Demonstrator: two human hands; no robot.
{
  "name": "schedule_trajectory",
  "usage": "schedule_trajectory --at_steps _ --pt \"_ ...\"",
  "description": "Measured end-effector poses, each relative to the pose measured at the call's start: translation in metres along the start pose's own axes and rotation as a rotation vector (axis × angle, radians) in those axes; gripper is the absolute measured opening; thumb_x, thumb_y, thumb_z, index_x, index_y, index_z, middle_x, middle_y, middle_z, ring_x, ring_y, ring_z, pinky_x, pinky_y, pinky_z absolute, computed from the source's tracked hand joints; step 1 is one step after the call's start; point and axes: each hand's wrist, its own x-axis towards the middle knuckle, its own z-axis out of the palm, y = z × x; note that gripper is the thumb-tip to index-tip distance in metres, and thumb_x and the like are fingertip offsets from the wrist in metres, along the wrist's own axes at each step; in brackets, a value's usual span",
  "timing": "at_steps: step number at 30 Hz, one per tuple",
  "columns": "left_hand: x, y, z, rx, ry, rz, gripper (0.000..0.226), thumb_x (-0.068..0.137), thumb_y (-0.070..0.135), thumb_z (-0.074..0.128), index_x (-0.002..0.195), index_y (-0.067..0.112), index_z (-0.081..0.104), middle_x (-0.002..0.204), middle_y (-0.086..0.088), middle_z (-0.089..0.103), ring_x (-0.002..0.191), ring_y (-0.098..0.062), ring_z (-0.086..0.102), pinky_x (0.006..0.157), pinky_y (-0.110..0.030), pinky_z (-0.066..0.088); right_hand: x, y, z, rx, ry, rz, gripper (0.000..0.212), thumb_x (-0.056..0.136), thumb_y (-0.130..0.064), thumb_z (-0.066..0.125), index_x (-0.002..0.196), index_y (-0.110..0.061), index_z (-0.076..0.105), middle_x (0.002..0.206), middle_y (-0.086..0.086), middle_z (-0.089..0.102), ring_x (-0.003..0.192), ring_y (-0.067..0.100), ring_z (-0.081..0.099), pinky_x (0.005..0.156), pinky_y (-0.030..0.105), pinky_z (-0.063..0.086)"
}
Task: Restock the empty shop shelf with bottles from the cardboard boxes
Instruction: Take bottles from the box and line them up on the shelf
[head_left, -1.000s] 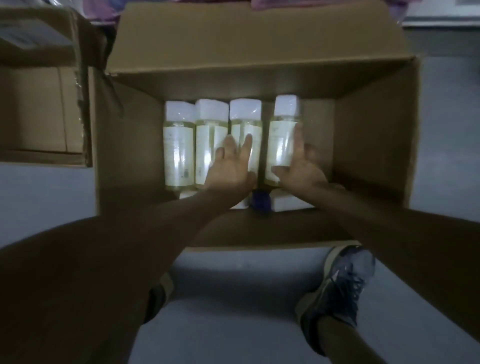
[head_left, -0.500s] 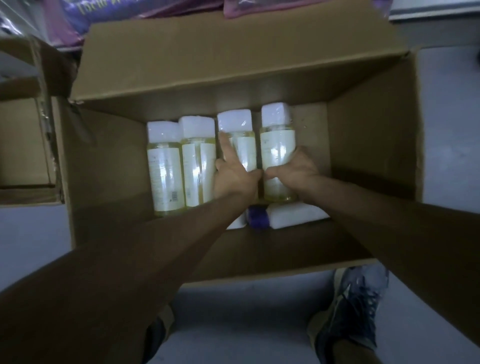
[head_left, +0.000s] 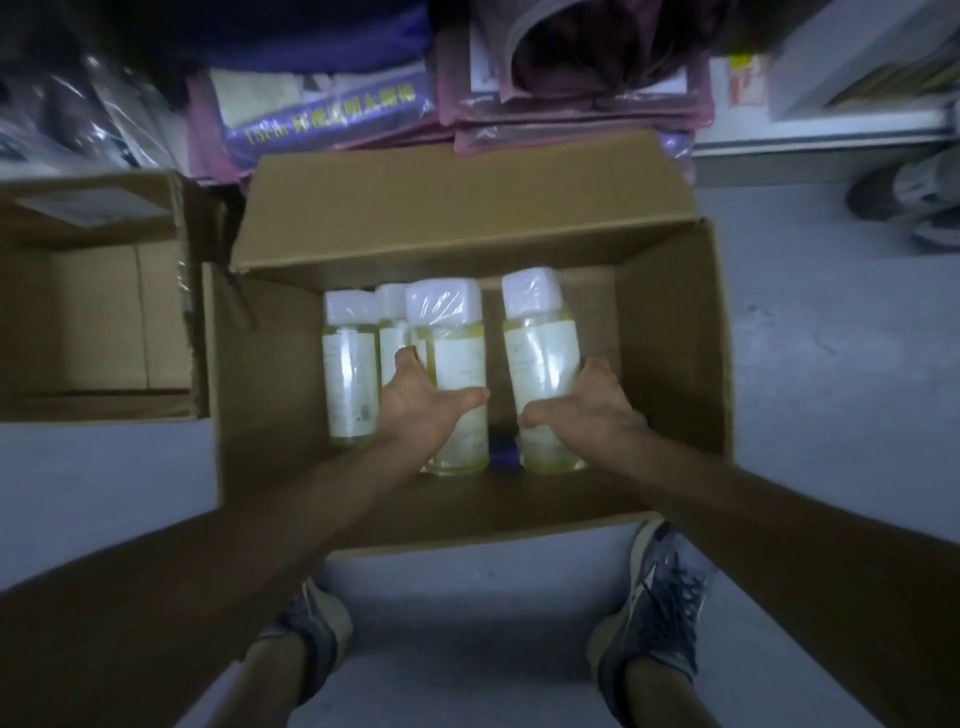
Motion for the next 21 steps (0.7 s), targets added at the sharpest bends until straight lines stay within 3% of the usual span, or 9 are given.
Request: schedule_trajectory --at_steps 3,5,8,17,19,21 --pt "-0.041 0.004 -0.038 -0.045 0.001 -0.016 0.081 0.071 0.042 0.097 0.133 0.021 0.049 0.121 0.0 0.07 0.112 -0.027 0.07 0.096 -0.048 0.061 -0.047 -0.008 -0.007 -0.05 0.034 0.004 0.086 0.056 -0.043 0.097 0.114 -0.032 0.036 0.097 -0.013 0.045 0.074 0.002 0.039 0.054 0.022 0.031" --pt "-0.069 0.009 -0.067 -0.086 -0.001 -0.017 0.079 0.07 0.04 0.097 0.13 0.025 0.049 0.115 0.005 0.07 0.108 -0.022 0.071 0.092 -0.044 0.061 -0.079 -0.018 -0.015 -0.005 0.014 -0.015 0.084 0.05 -0.044 0.094 0.112 -0.03 0.039 0.101 -0.011 0.05 0.079 0.003 0.046 0.058 0.025 0.043" --pt "-0.108 0.025 -0.111 -0.129 -0.026 0.003 0.081 0.069 0.04 0.098 0.132 0.025 0.049 0.115 0.009 0.069 0.108 -0.019 0.07 0.094 -0.045 0.061 -0.129 -0.041 -0.033 0.08 -0.03 -0.02 0.082 0.049 -0.038 0.095 0.115 -0.028 0.047 0.11 -0.004 0.06 0.093 0.015 0.063 0.076 0.04 0.061" --pt "-0.215 0.101 -0.229 -0.3 -0.053 0.138 0.092 0.068 0.031 0.1 0.142 0.019 0.046 0.129 -0.002 0.07 0.117 -0.025 0.07 0.101 -0.055 0.059 -0.263 -0.14 -0.123 0.192 -0.035 -0.228 0.073 0.054 -0.027 0.097 0.102 -0.035 0.044 0.106 -0.017 0.061 0.09 -0.001 0.06 0.069 0.03 0.051" --pt "-0.246 0.113 -0.256 -0.364 -0.036 0.176 0.087 0.073 0.023 0.099 0.142 0.019 0.048 0.129 -0.001 0.07 0.116 -0.021 0.071 0.101 -0.053 0.059 -0.298 -0.165 -0.143 0.188 -0.045 -0.273 0.073 0.047 -0.033 0.094 0.099 -0.036 0.043 0.106 -0.019 0.062 0.09 -0.002 0.061 0.065 0.027 0.049" --pt "-0.283 0.122 -0.282 -0.421 -0.005 0.217 0.083 0.076 0.021 0.097 0.143 0.02 0.048 0.125 0.004 0.071 0.11 -0.011 0.072 0.095 -0.041 0.062 -0.334 -0.189 -0.162 0.178 -0.067 -0.316 0.079 0.043 -0.036 0.093 0.104 -0.037 0.044 0.106 -0.018 0.063 0.091 0.0 0.062 0.064 0.025 0.049"
